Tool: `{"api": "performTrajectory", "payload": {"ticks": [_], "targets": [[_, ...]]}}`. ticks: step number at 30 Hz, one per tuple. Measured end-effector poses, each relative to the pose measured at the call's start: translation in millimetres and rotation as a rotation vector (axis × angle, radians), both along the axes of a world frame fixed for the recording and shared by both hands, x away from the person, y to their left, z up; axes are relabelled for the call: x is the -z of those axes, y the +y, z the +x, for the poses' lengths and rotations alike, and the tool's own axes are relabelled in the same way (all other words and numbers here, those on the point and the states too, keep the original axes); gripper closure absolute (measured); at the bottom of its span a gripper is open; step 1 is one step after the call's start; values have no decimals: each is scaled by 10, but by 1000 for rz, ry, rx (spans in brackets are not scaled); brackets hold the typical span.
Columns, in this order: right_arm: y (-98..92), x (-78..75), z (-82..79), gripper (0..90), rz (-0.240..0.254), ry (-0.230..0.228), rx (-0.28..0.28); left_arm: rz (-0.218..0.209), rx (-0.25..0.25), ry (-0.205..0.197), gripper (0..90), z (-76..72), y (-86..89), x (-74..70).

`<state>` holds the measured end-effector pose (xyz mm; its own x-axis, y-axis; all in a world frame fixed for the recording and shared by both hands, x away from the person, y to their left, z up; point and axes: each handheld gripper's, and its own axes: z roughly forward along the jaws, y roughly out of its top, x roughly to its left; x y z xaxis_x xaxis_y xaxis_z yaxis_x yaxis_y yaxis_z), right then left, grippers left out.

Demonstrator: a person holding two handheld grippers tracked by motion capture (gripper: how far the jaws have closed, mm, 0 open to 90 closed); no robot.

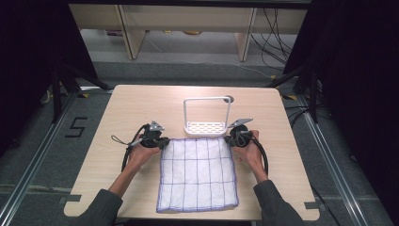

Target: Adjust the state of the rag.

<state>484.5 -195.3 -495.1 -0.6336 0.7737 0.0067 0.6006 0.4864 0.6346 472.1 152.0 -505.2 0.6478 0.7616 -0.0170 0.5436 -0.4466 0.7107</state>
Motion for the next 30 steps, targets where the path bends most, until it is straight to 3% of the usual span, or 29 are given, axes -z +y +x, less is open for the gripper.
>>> {"api": "performTrajectory", "payload": {"ticks": [1, 2, 3, 5, 6, 10, 13, 15, 16, 21, 25, 30], "targets": [[5, 1, -4, 882, 20, -26, 3, -1, -3, 1, 839, -8, -1, -5], [-22, -33, -6, 883, 12, -25, -16, -4, 0, 1, 841, -9, 2, -13], [-22, -75, -33, 885, 44, -21, 5, -4, 5, -4, 845, -15, 2, -31], [-39, -102, -39, 885, 29, -20, -4, -3, 11, -5, 847, -21, 4, -46], [-56, -140, -55, 886, 46, -51, -9, -5, 17, -9, 848, -29, 0, -60], [-82, -206, -98, 887, 67, -45, -16, -11, 24, -22, 850, -42, 4, -112], [-128, -322, -157, 888, 53, -55, -23, -34, 26, -42, 850, -57, 28, -206], [-128, -360, -180, 888, 58, -49, -11, -45, 24, -48, 850, -62, 33, -239], [-145, -416, -192, 888, 63, -81, -13, -58, 27, -64, 851, -71, 41, -308], [-207, -579, -226, 889, 87, -90, -20, -80, 27, -94, 850, -93, 35, -441], [-234, -729, -305, 889, 107, -128, -39, -95, 42, -123, 850, -148, 29, -562], [-256, -840, -471, 889, 121, -155, -74, -86, 99, -158, 850, -379, 60, -648]]}}
